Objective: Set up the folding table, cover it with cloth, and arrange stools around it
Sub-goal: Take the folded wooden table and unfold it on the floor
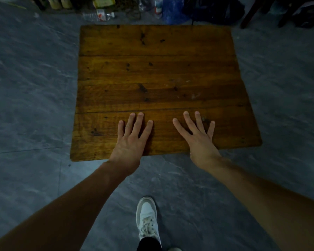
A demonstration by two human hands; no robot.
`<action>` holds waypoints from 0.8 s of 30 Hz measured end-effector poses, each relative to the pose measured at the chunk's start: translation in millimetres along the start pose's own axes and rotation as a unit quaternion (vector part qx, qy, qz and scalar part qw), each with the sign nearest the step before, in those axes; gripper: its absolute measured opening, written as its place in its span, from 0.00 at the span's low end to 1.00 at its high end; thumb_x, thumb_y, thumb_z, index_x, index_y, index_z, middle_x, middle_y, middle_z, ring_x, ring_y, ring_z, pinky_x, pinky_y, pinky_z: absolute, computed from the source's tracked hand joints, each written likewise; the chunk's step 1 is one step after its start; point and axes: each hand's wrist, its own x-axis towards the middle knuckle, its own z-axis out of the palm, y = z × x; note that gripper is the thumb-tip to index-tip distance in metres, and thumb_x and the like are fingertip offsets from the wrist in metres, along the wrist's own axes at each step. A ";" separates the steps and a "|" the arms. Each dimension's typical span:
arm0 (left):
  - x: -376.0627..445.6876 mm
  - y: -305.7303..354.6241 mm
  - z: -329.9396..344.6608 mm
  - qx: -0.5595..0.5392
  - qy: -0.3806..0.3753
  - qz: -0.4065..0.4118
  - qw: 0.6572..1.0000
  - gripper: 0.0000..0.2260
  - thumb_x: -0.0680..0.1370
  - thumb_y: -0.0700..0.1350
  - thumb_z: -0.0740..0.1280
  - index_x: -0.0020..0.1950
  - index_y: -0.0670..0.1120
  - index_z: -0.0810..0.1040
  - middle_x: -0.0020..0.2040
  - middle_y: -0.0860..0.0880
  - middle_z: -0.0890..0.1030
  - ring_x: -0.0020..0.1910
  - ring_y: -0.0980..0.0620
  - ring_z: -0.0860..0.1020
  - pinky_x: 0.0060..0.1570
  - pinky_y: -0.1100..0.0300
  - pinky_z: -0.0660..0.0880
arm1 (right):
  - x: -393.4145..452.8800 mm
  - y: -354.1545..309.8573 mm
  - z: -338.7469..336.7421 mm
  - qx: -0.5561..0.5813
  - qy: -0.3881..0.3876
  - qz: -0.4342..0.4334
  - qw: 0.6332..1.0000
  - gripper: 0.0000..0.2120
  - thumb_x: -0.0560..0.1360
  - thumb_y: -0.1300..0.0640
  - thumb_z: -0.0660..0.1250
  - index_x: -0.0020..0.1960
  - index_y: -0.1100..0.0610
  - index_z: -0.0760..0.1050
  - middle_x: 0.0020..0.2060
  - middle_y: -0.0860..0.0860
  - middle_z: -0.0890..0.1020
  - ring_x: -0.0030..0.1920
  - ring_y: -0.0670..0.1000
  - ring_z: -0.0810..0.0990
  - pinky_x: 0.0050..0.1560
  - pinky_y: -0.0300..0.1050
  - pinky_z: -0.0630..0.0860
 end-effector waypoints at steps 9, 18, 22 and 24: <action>-23.3 21.2 0.1 -0.026 0.000 -0.001 1.000 0.51 0.72 0.33 0.68 0.79 0.49 0.31 0.77 0.42 0.28 0.75 0.38 0.27 0.75 0.36 0.37 | -24.8 8.0 -2.2 -0.001 -0.006 -0.012 1.000 0.60 0.70 0.73 0.68 0.75 0.38 0.28 0.76 0.49 0.29 0.74 0.59 0.25 0.67 0.70 0.31; -34.7 26.7 19.7 -0.026 -0.011 -0.009 1.000 0.54 0.73 0.37 0.71 0.77 0.49 0.28 0.76 0.42 0.25 0.74 0.38 0.25 0.73 0.36 0.33 | -35.2 2.8 13.7 0.006 -0.013 -0.005 1.000 0.58 0.69 0.76 0.65 0.76 0.39 0.29 0.76 0.49 0.27 0.73 0.59 0.23 0.69 0.72 0.33; -32.4 24.6 35.7 -0.014 0.005 -0.003 1.000 0.53 0.72 0.37 0.71 0.78 0.49 0.30 0.78 0.40 0.30 0.75 0.37 0.28 0.72 0.36 0.32 | -32.2 -2.7 32.5 0.002 0.007 0.008 1.000 0.59 0.68 0.78 0.64 0.76 0.40 0.29 0.76 0.50 0.29 0.74 0.60 0.24 0.69 0.72 0.33; -31.5 22.5 45.3 -0.023 0.033 0.001 0.999 0.53 0.70 0.36 0.72 0.79 0.49 0.35 0.79 0.40 0.35 0.77 0.36 0.32 0.72 0.36 0.35 | -31.3 -3.1 39.2 -0.001 0.019 0.010 1.000 0.58 0.68 0.78 0.63 0.76 0.41 0.30 0.77 0.50 0.30 0.74 0.61 0.25 0.69 0.73 0.33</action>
